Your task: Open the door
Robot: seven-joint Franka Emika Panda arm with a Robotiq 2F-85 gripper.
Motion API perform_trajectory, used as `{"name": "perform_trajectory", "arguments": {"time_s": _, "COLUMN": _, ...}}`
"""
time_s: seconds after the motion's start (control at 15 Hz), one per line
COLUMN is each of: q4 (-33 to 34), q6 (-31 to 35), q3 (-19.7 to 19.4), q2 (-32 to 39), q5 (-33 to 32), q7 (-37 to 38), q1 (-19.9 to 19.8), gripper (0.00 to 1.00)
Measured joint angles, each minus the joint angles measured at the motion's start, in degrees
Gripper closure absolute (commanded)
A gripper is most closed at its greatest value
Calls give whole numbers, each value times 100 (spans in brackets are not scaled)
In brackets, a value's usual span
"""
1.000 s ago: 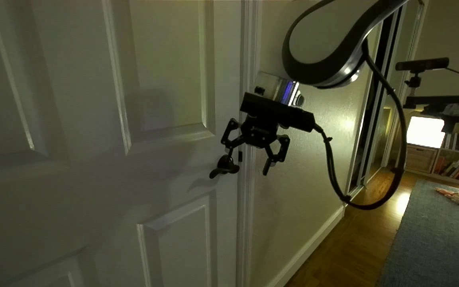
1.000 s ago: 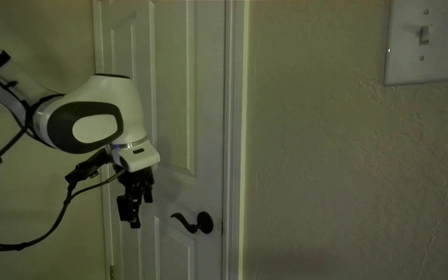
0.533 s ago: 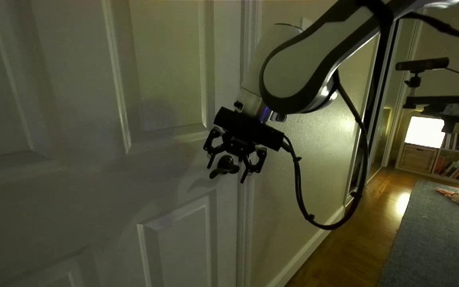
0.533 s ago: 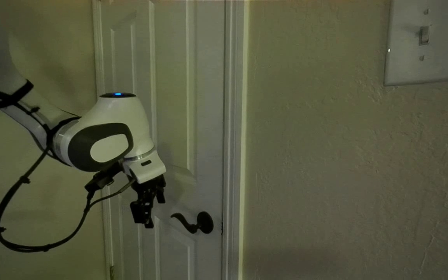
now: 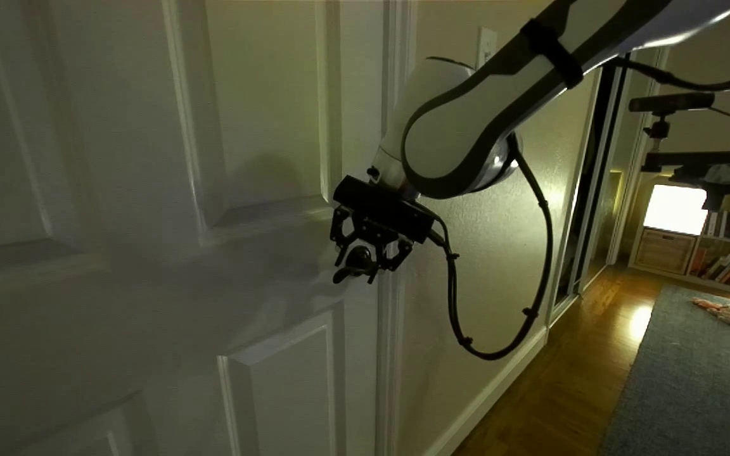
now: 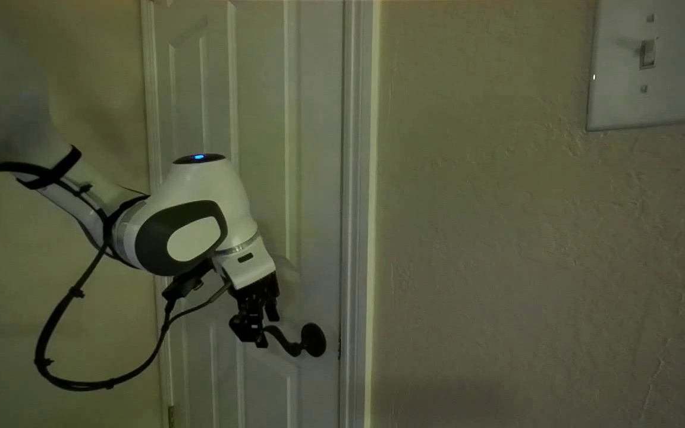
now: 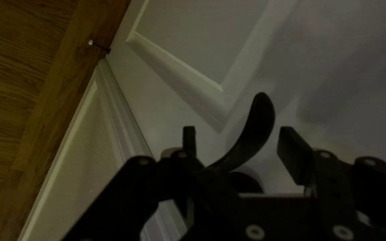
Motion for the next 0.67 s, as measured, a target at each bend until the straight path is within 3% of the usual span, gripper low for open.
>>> {"name": "perform_trajectory", "arguments": {"time_s": 0.07, "q4": 63, "q6": 0, "q3": -14, "q2": 39, "q5": 0, "q7": 15, "q1": 3, "gripper": 52}}
{"name": "perform_trajectory", "arguments": {"time_s": 0.27, "q4": 261, "q6": 0, "q3": -18, "q2": 165, "q5": 0, "q7": 47, "q1": 8, "gripper": 48}}
{"name": "perform_trajectory", "arguments": {"time_s": 0.33, "q4": 329, "q6": 0, "q3": -18, "q2": 207, "q5": 0, "q7": 54, "q1": 12, "gripper": 53}}
{"name": "perform_trajectory", "arguments": {"time_s": 0.4, "q4": 375, "q6": -7, "q3": -18, "q2": 245, "q5": 0, "q7": 59, "q1": 15, "gripper": 73}}
{"name": "perform_trajectory", "arguments": {"time_s": 0.67, "q4": 407, "q6": -68, "q3": -20, "q2": 291, "q5": 0, "q7": 79, "q1": 20, "gripper": 89}}
